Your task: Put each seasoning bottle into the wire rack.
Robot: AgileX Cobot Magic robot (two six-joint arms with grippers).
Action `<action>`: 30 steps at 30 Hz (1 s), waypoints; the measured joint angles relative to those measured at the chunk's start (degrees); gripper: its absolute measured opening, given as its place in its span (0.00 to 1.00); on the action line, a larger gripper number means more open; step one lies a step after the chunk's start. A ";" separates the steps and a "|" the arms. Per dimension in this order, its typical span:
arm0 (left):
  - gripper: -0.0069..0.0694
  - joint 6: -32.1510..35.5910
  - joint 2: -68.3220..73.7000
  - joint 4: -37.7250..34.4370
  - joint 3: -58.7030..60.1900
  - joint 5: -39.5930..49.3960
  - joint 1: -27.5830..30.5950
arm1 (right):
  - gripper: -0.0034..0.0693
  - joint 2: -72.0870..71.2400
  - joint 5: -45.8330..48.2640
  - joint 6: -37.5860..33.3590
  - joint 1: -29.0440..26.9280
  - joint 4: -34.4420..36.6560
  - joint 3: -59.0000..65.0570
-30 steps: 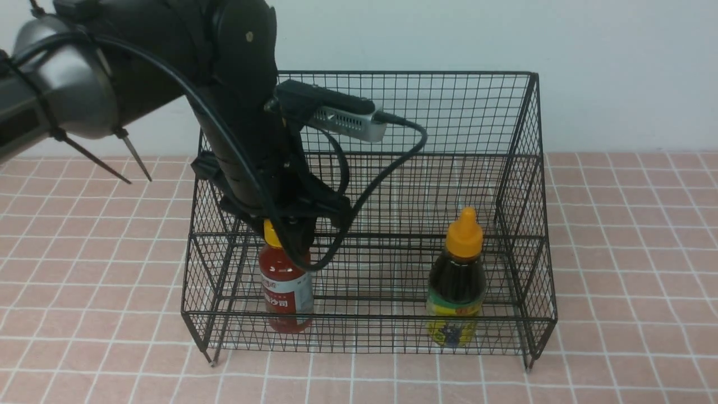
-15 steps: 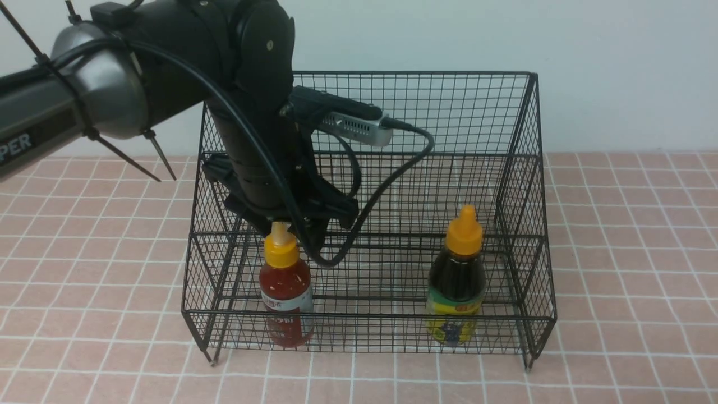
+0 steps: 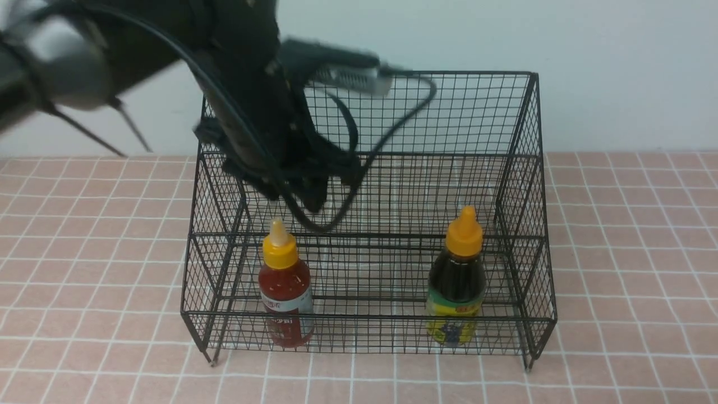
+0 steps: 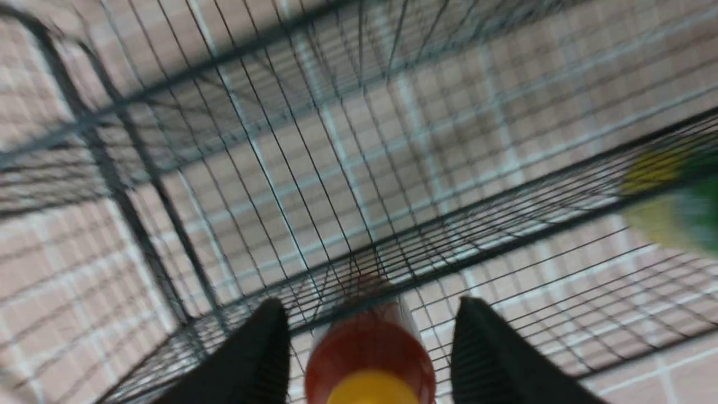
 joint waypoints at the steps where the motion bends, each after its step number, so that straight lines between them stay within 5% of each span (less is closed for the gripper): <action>1: 0.45 0.17 -2.38 1.11 -0.41 0.00 0.00 | 0.03 0.00 0.00 0.00 0.00 0.00 0.00; 6: 0.18 0.31 -12.07 6.70 -0.63 0.18 0.05 | 0.03 0.00 -0.02 0.00 0.00 0.00 0.00; 9: 0.10 -0.25 -18.80 9.17 -0.63 0.36 0.05 | 0.03 0.00 -0.02 0.00 0.00 0.00 0.00; 18: 0.08 -1.37 -39.60 9.89 4.27 0.68 0.05 | 0.03 0.00 -0.02 0.08 0.00 0.00 0.00; 30: 0.08 -6.05 -73.27 9.10 44.47 -14.64 0.05 | 0.03 0.00 -0.02 0.08 0.00 0.00 0.00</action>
